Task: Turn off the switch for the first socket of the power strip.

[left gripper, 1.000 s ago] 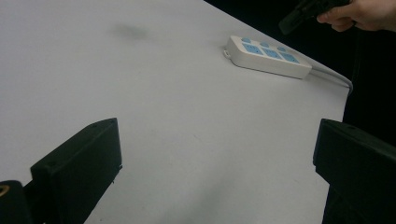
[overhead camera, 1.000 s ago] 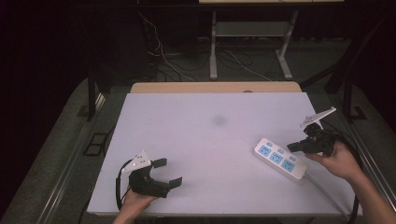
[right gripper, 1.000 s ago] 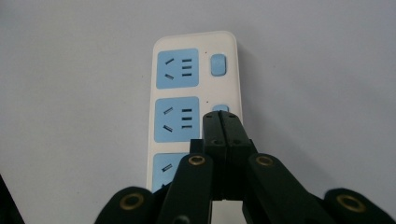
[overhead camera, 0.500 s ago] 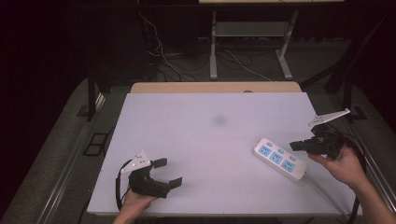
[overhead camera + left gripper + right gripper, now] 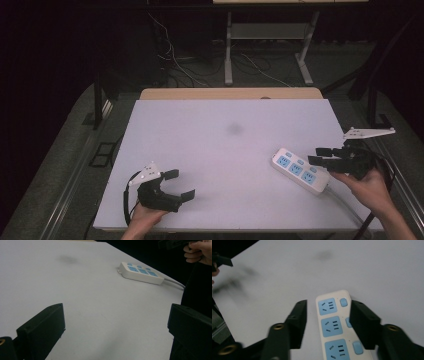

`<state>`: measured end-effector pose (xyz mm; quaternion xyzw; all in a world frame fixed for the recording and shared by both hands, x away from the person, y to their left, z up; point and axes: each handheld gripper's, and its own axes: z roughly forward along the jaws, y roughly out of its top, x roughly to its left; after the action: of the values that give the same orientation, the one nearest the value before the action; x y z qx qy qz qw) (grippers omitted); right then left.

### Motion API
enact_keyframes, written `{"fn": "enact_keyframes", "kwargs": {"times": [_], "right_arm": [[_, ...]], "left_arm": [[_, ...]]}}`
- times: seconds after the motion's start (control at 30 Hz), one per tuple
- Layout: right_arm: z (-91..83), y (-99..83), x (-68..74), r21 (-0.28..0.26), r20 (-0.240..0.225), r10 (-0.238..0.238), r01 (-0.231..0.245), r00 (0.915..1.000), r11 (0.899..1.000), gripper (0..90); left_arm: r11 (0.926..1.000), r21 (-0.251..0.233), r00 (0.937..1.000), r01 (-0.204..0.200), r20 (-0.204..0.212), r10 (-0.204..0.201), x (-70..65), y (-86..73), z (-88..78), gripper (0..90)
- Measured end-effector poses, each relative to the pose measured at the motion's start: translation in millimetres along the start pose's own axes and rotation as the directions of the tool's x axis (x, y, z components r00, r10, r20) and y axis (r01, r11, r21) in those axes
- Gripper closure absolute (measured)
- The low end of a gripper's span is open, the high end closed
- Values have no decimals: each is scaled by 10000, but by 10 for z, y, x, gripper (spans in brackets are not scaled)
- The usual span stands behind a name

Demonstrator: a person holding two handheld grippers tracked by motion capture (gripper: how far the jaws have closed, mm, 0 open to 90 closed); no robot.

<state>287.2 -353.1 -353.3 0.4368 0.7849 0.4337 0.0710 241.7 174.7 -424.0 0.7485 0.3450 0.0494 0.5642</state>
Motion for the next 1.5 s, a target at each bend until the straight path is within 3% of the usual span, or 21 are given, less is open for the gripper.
{"fn": "enact_keyframes", "kwargs": {"times": [0.03, 0.1, 0.13, 0.23, 0.27, 0.63, 0.87, 1.27, 1.5], "right_arm": [[0, 0, 0, 0, 0, 0, 0, 10000, 10000, 406], [3, -23, 41, -206, -1, 111, -111, 9999, 9997, 294], [9, -44, 88, -399, -74, 182, -185, 9998, 9990, 146], [11, -73, 137, -654, -99, 120, -127, 9999, 9978, 85], [12, -87, 161, -737, -109, 91, -99, 9999, 9972, 0], [94, -250, 265, -1206, -387, 158, -204, 9991, 9925, 1], [183, -377, 307, -1498, -796, 207, -324, 9966, 9882, 1], [368, -552, 386, -1346, -1154, 85, -241, 9933, 9906, 2], [489, -648, 438, -989, -1254, -26, -99, 9921, 9950, 2]], "left_arm": [[10000, 6, 10000, -2, -3, 2, 0, 0, 1, 0], [10000, 11, 10000, -14, -5, 14, 0, -1, 2, 0], [10000, 9, 10000, -8, 6, 8, 0, -1, 2, 0], [10000, 0, 10000, 12, -1, -12, 0, -1, -2, 0], [10000, 10, 10000, -2, 1, 2, 2, 0, -3, 0], [10000, -8, 10000, 14, -18, -14, 4, 0, -11, 0], [10000, -4, 10000, -1, -21, 0, 5, -1, -14, 0], [10000, 76, 10000, -45, -41, 45, 9, -2, -11, 0], [9999, 148, 10000, -78, -34, 79, 13, -3, -5, 0]]}}
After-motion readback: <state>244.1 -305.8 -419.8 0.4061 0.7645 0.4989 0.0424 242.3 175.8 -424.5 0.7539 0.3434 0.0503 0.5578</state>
